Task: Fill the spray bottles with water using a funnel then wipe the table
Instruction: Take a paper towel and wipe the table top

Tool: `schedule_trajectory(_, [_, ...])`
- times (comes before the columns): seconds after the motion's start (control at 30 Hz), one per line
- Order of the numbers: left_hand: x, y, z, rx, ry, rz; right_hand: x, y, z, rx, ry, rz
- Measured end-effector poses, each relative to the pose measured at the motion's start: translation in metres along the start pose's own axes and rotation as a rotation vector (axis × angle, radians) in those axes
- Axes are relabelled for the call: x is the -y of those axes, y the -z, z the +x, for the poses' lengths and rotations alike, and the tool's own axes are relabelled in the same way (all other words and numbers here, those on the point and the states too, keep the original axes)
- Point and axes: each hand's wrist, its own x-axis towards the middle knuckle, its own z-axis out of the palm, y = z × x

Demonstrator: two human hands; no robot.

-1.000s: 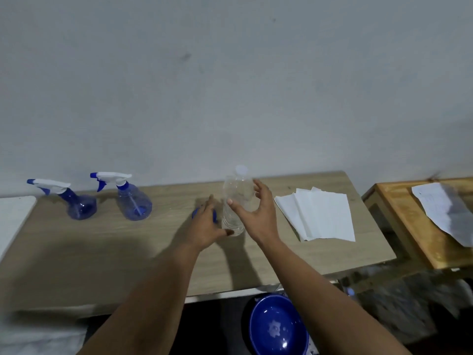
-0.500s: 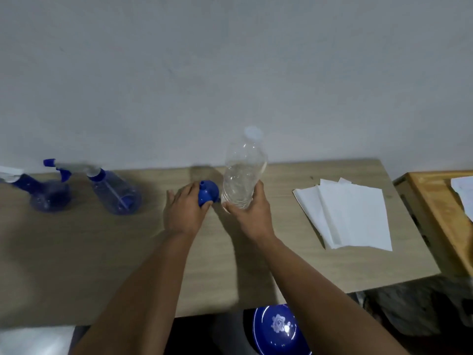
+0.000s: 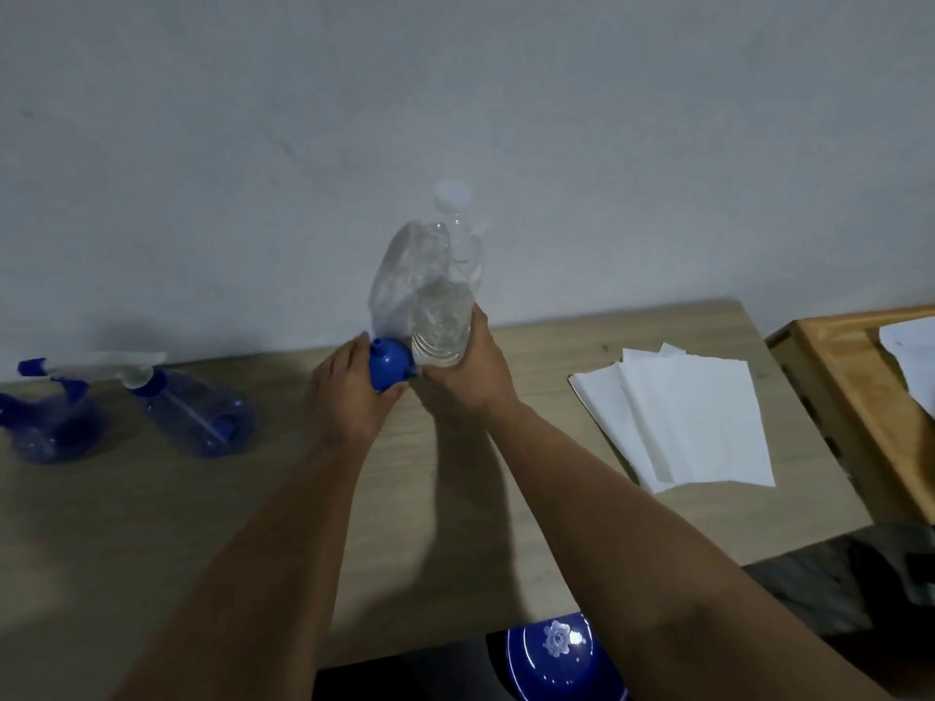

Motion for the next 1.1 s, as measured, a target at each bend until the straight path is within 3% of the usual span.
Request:
schedule_trajectory(0.17, [-0.028,0.012,-0.047,-0.099,0.005,-0.015,-0.023,0.022,-0.027,0.029,-0.086,-0.089])
schedule_trajectory(0.33, [-0.091,0.019,-0.095,-0.079,0.011,0.004,-0.052,0.078,-0.072,-0.171,-0.065,-0.171])
schedule_trajectory(0.5, [-0.173,-0.009,-0.109,0.229,-0.206,-0.058,-0.093,0.139,-0.105,-0.373,-0.114,-0.189])
schedule_trajectory(0.73, [-0.242,-0.069,-0.125,0.549,-0.258,-0.009,-0.144,0.193,-0.129,-0.471,-0.117,-0.239])
schedule_trajectory(0.93, [-0.261,-0.085,-0.127,0.528,-0.239,0.053,-0.165,0.206,-0.142,-0.507,-0.125,-0.233])
schedule_trajectory(1.1, [-0.265,-0.074,-0.127,0.383,-0.248,-0.054,-0.169,0.212,-0.151,-0.547,-0.174,-0.203])
